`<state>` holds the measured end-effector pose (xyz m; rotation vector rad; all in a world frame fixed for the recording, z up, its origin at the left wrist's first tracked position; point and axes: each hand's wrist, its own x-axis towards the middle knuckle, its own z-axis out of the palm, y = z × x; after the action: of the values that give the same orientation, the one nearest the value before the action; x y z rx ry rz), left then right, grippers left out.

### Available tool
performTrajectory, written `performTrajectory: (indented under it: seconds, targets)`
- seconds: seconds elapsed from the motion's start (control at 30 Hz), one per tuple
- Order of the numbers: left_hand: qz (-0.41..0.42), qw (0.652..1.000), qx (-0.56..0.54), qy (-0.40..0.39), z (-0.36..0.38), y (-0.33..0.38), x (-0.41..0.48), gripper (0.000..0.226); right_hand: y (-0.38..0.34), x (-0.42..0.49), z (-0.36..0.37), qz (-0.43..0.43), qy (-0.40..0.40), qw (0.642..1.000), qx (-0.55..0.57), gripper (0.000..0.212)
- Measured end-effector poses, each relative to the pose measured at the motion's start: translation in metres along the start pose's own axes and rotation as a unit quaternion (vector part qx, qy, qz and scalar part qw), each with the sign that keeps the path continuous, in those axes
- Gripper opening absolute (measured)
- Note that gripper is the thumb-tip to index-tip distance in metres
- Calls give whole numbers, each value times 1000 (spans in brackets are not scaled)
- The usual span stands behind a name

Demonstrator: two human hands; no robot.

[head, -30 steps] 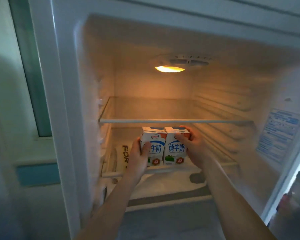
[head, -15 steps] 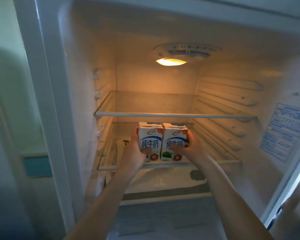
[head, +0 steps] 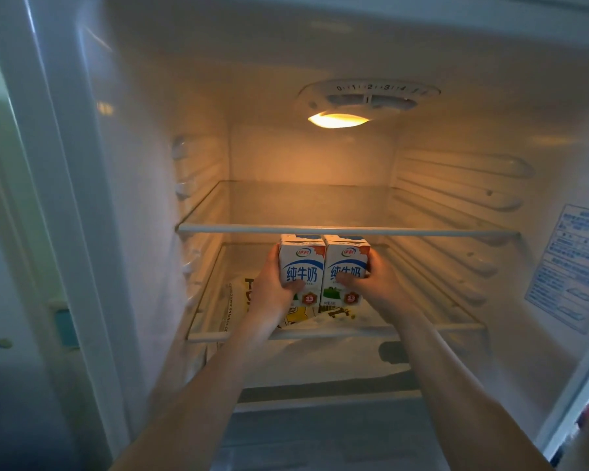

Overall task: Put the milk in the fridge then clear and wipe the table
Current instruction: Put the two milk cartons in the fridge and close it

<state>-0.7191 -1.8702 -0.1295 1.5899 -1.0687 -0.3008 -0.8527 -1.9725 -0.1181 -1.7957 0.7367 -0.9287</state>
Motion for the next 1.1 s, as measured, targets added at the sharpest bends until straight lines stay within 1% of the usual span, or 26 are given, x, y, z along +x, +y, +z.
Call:
performTrajectory:
  seconds: [0.23, 0.43, 0.7, 0.83, 0.93, 1.1]
  targets:
    - [-5, 1000, -20, 0, 10, -4, 27, 58, 0, 27, -1, 29, -6, 999, -11, 44]
    - [-29, 999, -19, 10, 18, -5, 42, 53, 4, 46, -3, 49, -2, 998, -29, 42]
    - [-46, 998, -32, 21, 26, -12, 55, 41, 11, 60, -4, 75, -3, 997, 5, 38]
    - [-44, 998, -35, 14, 24, -13, 58, 41, 13, 63, -4, 81, -4, 997, 9, 42]
    - [-44, 999, -22, 13, 24, -12, 58, 43, 12, 64, -4, 84, -3, 996, -12, 43]
    - [-54, 999, -5, 7, 23, -10, 59, 48, 14, 65, -2, 80, 26, 995, -49, 43]
